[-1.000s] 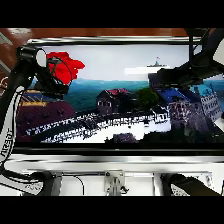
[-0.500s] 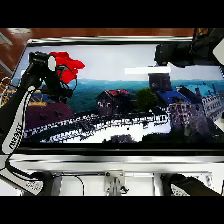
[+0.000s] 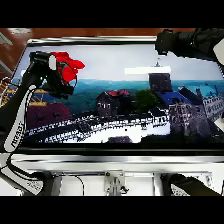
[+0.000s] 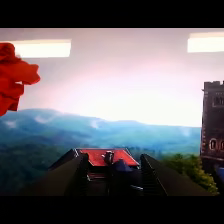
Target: Fold the shirts.
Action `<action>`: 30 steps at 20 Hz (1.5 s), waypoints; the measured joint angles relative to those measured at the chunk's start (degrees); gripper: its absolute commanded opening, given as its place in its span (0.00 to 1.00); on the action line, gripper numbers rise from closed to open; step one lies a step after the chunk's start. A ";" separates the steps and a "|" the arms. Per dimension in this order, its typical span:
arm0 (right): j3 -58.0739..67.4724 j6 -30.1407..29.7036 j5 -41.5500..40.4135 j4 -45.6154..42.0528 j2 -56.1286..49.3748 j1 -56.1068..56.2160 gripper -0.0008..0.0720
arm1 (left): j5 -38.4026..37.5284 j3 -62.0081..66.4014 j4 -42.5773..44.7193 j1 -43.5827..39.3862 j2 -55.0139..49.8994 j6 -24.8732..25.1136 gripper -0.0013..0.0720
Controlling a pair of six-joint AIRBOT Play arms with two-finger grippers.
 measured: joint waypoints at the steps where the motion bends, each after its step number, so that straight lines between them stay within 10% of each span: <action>1: -0.02 -0.85 0.90 0.00 -0.07 0.00 0.64 | 2.43 1.97 0.35 0.02 -0.04 0.02 0.64; 3: -0.04 -2.14 4.13 -0.02 -0.72 0.00 0.64 | 7.96 6.19 0.92 0.13 -0.04 0.02 0.85; 12: -0.04 -3.80 20.04 2.84 -11.72 -0.02 0.64 | 26.05 12.59 1.49 4.63 -3.37 -3.69 0.85; 30: -0.04 -3.93 23.80 13.81 -19.28 -0.02 0.64 | 45.24 9.35 -1.99 9.16 -20.37 -9.86 0.84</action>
